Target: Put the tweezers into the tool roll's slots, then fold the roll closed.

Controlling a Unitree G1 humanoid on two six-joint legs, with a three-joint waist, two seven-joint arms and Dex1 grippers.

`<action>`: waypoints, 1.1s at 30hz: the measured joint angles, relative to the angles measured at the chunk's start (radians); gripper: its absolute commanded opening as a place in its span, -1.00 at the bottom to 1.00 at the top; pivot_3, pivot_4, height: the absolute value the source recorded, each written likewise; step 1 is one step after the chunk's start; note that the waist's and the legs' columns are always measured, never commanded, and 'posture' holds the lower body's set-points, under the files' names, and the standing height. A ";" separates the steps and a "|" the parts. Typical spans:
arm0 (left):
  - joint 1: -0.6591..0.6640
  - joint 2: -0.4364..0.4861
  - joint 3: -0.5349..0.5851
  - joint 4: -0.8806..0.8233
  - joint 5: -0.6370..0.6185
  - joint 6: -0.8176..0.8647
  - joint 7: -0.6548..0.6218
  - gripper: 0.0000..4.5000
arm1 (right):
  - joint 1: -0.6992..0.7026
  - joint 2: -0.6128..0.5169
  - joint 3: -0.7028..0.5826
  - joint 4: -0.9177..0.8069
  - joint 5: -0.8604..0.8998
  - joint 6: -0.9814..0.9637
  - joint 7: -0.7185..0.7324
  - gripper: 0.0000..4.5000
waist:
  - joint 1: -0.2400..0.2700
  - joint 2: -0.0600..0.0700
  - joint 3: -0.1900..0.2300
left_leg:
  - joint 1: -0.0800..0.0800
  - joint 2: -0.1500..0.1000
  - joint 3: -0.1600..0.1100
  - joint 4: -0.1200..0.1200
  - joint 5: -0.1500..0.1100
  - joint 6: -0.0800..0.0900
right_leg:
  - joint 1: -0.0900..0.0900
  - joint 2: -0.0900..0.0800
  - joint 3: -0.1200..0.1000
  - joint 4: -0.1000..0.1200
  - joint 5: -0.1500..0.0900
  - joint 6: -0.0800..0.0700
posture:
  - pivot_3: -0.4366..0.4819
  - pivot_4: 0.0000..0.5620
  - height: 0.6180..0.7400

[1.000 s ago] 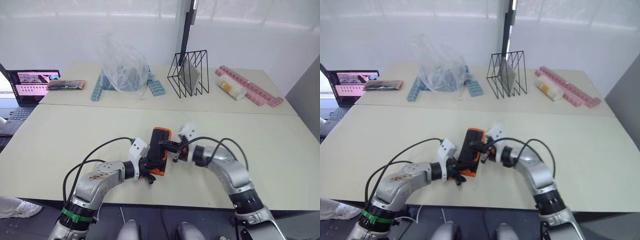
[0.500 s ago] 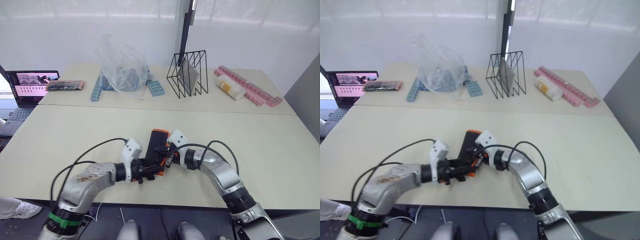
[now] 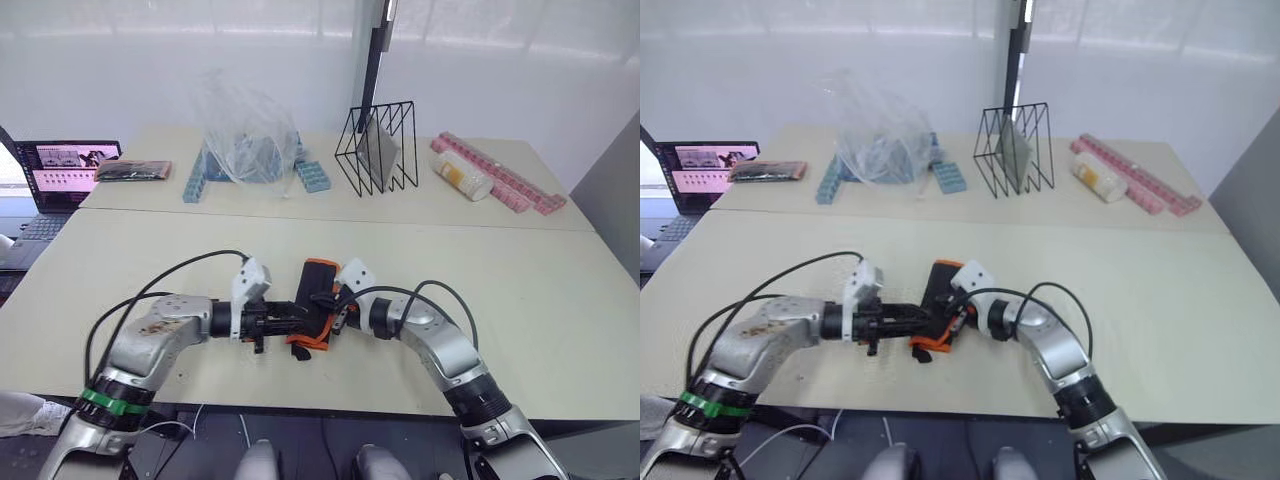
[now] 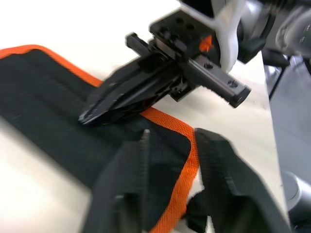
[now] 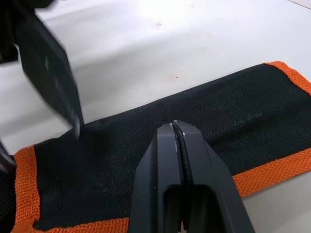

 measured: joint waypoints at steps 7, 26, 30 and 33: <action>-0.052 -0.046 -0.099 0.178 0.171 -0.238 -0.028 -0.99 | 0.012 -0.008 -0.006 -0.020 0.000 0.018 -0.003 -1.00 | 0.004 0.001 -0.001 | 0.001 0.000 0.000 0.000 0.000 0.000 | 0.002 0.000 0.000 0.000 0.000 0.000 | -0.05 -0.47 0.08; -0.012 -0.068 -0.092 0.174 0.212 -0.272 -0.016 -0.99 | 0.023 -0.018 -0.005 0.026 0.001 -0.031 0.036 -1.00 | 0.000 0.006 -0.019 | 0.004 0.000 0.000 0.000 0.000 0.001 | 0.005 0.001 0.001 0.000 0.000 0.001 | -0.05 -0.47 0.08; -0.009 -0.067 -0.089 0.172 0.215 -0.269 -0.015 -0.99 | 0.027 -0.011 -0.011 0.038 0.003 -0.050 0.040 -1.00 | -0.001 0.006 -0.019 | 0.005 0.000 0.000 -0.001 0.000 0.001 | 0.005 0.001 0.002 0.000 0.000 0.001 | -0.05 -0.47 0.08; -0.011 -0.068 -0.089 0.173 0.217 -0.269 -0.016 -0.99 | 0.028 -0.011 -0.012 0.040 0.004 -0.051 0.040 -1.00 | -0.001 0.006 -0.019 | 0.005 0.000 0.000 -0.001 0.000 0.001 | 0.005 0.001 0.002 0.000 0.000 0.001 | -0.05 -0.47 0.08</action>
